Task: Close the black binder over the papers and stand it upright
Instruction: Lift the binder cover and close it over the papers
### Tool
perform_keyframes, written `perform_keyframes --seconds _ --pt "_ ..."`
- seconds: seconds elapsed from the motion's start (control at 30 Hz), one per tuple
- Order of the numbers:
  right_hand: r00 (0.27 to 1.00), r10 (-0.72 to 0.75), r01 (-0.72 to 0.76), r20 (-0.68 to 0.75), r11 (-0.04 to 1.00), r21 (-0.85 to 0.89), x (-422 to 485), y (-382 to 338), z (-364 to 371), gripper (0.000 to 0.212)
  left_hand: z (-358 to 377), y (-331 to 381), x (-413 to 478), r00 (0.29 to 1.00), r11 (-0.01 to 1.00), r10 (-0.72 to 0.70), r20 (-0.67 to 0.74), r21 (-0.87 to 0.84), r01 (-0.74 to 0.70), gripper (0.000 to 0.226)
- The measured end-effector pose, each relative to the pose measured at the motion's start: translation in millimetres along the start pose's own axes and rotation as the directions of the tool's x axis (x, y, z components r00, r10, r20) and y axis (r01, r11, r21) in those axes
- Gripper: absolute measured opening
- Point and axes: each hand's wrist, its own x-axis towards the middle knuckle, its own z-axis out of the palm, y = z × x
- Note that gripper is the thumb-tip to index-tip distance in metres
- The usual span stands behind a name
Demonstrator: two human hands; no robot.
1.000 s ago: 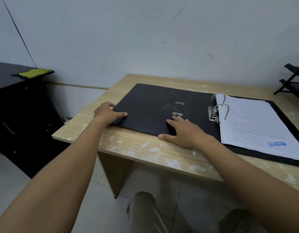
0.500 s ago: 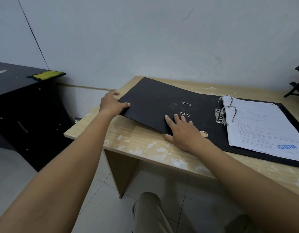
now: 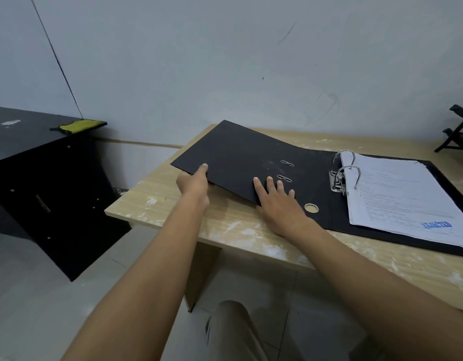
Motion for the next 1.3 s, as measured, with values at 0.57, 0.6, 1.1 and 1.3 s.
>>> perform_keyframes --seconds 0.57,0.6,1.1,1.3 --pt "0.987 0.128 -0.108 -0.096 0.975 0.194 -5 -11 -5 0.072 29 32 -30 0.961 0.985 0.149 0.235 0.045 -0.164 0.017" --pt "0.985 0.141 -0.116 -0.099 0.966 0.23 -5 -10 -7 0.072 32 35 -33 0.955 0.981 0.169 0.244 0.055 -0.188 0.016" --pt "0.96 0.232 -0.089 -0.158 0.785 0.613 -11 1 -19 0.07 87 58 -79 0.848 0.873 0.371 0.378 0.168 -0.457 0.017" --pt "0.958 0.244 -0.083 -0.153 0.743 0.664 -19 7 -23 0.073 103 59 -98 0.796 0.809 0.433 0.423 0.207 -0.55 0.018"
